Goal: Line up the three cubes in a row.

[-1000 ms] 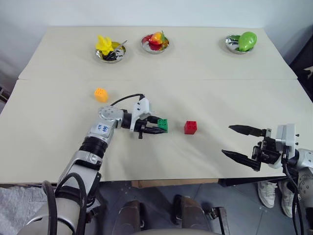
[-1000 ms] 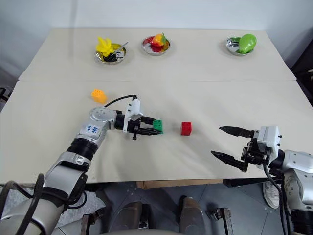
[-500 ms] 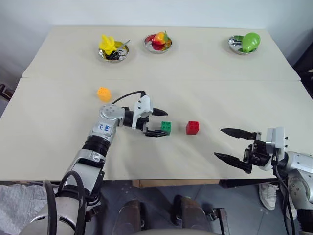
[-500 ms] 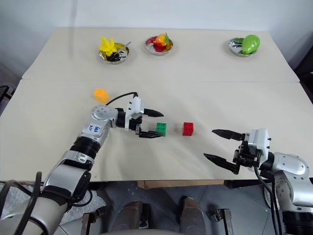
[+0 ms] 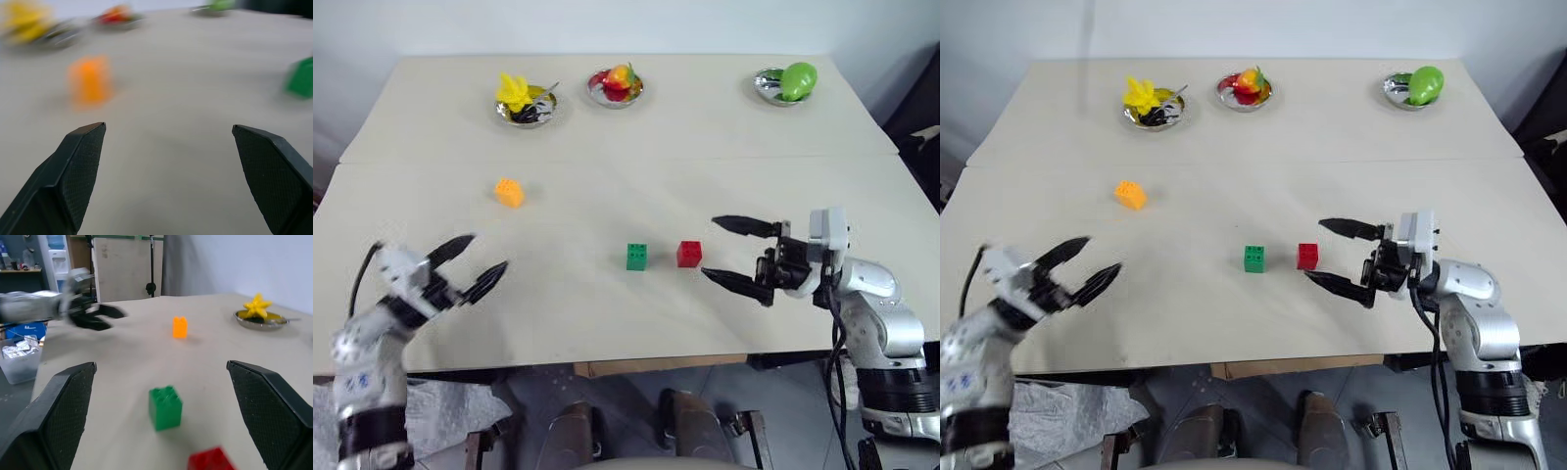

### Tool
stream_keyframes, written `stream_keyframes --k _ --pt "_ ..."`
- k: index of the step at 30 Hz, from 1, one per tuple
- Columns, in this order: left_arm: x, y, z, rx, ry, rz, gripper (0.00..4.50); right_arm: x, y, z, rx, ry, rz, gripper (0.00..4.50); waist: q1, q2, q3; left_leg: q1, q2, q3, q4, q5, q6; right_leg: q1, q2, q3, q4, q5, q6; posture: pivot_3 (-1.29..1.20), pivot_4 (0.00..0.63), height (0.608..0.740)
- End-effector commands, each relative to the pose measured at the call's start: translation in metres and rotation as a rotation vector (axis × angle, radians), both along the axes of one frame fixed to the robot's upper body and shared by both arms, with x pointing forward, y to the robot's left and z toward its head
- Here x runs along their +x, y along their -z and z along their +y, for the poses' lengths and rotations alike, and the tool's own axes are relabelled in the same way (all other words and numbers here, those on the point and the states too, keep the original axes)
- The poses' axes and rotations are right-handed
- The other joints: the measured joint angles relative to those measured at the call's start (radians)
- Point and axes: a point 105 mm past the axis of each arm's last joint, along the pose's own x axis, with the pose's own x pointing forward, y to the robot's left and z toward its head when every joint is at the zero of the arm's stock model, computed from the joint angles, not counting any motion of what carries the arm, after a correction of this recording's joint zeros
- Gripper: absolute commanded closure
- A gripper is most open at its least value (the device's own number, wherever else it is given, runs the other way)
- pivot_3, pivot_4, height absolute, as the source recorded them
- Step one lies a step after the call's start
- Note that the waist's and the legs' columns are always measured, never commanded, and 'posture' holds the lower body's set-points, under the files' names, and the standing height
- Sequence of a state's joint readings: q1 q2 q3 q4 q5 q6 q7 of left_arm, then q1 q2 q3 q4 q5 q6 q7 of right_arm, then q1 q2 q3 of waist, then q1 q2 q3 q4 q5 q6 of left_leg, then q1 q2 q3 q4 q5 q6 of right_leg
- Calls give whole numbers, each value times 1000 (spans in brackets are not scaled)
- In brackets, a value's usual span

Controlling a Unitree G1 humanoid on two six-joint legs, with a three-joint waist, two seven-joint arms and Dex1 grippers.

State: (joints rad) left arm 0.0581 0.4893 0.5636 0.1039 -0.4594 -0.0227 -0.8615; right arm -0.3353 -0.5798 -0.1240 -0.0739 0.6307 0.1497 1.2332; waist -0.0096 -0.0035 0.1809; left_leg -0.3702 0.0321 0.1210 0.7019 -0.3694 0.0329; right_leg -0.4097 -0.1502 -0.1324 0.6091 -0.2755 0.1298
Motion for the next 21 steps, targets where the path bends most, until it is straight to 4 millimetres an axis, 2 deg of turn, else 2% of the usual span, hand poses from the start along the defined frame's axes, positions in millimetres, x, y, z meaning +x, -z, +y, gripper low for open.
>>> stream_keyframes --k 1,3,5,7,9,14,16,19,21 --pt "-21 -20 23 -7 -196 -110 135 -1 -8 3 -7 -20 -55 0 16 -1 0 0 -1 -1 0 0 0 0 -1 0 0 0 0 0 150 740" --pt "-31 -17 26 -18 -257 -107 135 1 -10 3 -11 -19 -69 0 29 -1 -1 0 -1 -1 1 0 0 1 -1 0 0 0 0 0 150 740" --pt "-34 -10 19 -27 -245 -73 135 2 -9 3 -28 -22 -76 0 31 -1 -1 0 -1 -1 2 0 0 2 -1 0 0 1 0 0 150 740" --pt "-30 -11 8 -45 -202 -77 135 2 -7 3 -45 -28 -81 0 32 -1 -1 0 -1 -1 1 0 0 2 -1 0 0 1 0 0 150 740" --pt "-16 -18 -3 -48 -174 -80 135 2 -7 2 -51 -26 -82 0 32 -1 -1 0 -1 0 1 0 0 1 -1 0 0 1 0 0 150 740" --pt "68 -39 -27 -52 -135 -19 135 -1 -4 7 -83 -66 -62 0 38 -2 -1 0 -2 0 2 1 0 1 0 -1 2 1 0 0 150 740" --pt "85 -42 -27 -58 -156 1 135 -2 -5 9 -85 -68 -63 0 32 -3 -2 0 -3 0 2 2 0 1 0 -1 2 1 0 0 150 740" --pt "113 -53 -43 -57 -87 -6 135 -3 -6 10 -75 -56 -64 0 9 -3 -2 1 -5 4 -1 1 0 0 1 -1 0 1 0 0 150 740" --pt "129 -53 -52 -19 -51 18 135 -5 -6 11 -68 -49 -59 0 5 -3 -2 0 -4 5 -2 1 0 -1 3 -5 -2 1 0 0 150 740"
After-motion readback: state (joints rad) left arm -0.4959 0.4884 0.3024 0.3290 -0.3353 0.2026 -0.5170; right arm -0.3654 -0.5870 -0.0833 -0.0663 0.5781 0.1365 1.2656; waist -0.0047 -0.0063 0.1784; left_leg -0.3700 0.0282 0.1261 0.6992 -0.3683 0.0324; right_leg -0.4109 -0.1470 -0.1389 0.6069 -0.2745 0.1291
